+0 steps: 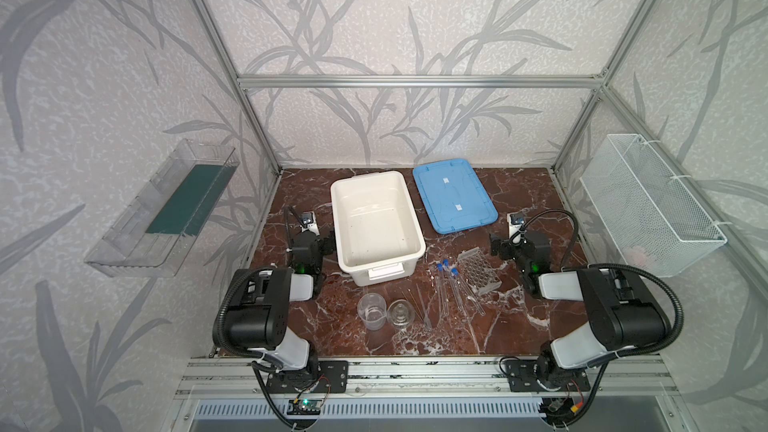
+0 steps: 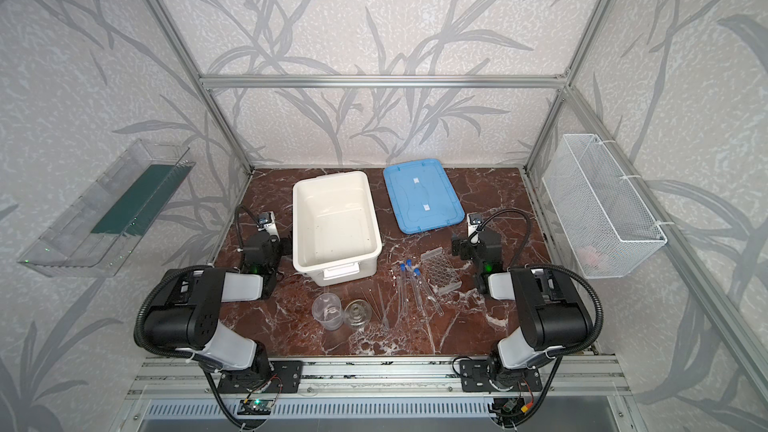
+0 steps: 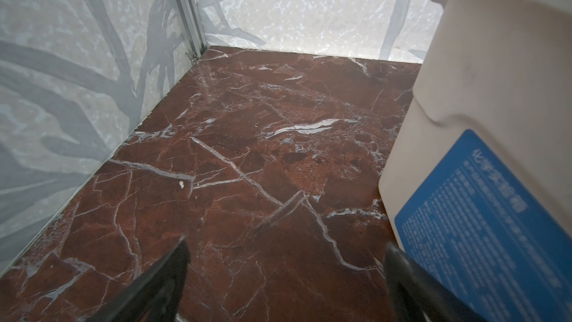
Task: Organize the chemistry lab equipment
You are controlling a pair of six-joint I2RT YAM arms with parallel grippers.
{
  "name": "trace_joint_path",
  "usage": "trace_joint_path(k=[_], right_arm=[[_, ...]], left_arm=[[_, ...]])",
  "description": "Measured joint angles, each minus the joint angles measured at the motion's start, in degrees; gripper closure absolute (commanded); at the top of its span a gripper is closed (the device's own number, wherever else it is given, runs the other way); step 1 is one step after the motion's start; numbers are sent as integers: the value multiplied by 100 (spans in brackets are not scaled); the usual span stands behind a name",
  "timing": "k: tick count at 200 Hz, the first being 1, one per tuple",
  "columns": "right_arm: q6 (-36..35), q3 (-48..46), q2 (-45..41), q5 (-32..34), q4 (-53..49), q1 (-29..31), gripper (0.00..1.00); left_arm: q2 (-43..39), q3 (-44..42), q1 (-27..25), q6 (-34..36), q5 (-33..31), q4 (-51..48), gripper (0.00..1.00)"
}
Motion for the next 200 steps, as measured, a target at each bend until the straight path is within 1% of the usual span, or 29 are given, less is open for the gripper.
trace_joint_path(k=[19, 33, 75, 93, 109, 121, 143, 156, 172, 180, 189, 200], right_arm=[[-2, 0, -81, -4, -17, 0, 1], [-9, 9, -317, -13, -184, 0, 1], [55, 446, -1399, -114, -1462, 0, 1], [306, 699, -1847, -149, -2072, 0, 1], [791, 1034, -2155, -160, -2771, -2, 1], [1128, 1263, -2356, -271, -3268, -4, 1], [1517, 1582, -2647, -793, -4035, -22, 1], [1652, 1773, -2741, -1191, -4542, -22, 1], [1711, 2026, -2793, -1698, -5169, -9, 1], [1738, 2138, -2804, -1912, -5466, 13, 1], [1753, 2258, -2830, -2140, -5796, 35, 0], [1757, 2387, -2855, -2371, -6179, 66, 0]], left_arm=[[-68, -105, 0, -120, -326, 66, 1], [-275, -168, 0, -144, -494, -68, 1], [-1556, -96, 0, -459, -1099, -949, 1], [-2109, 98, 0, -826, -1187, -1716, 1], [-2629, 363, 0, -1325, -1211, -2555, 1], [-3080, 581, 0, -1652, -1115, -3195, 1], [-3965, 855, -44, -2225, -739, -4207, 1], [-4312, 1145, -127, -2472, -562, -4937, 2], [-4518, 1670, -310, -2643, -299, -5851, 4], [-4551, 1978, -501, -2686, -197, -6299, 6], [-4570, 2302, -859, -2702, -177, -6752, 8], [-4594, 2680, -1484, -2706, -142, -7252, 11]])
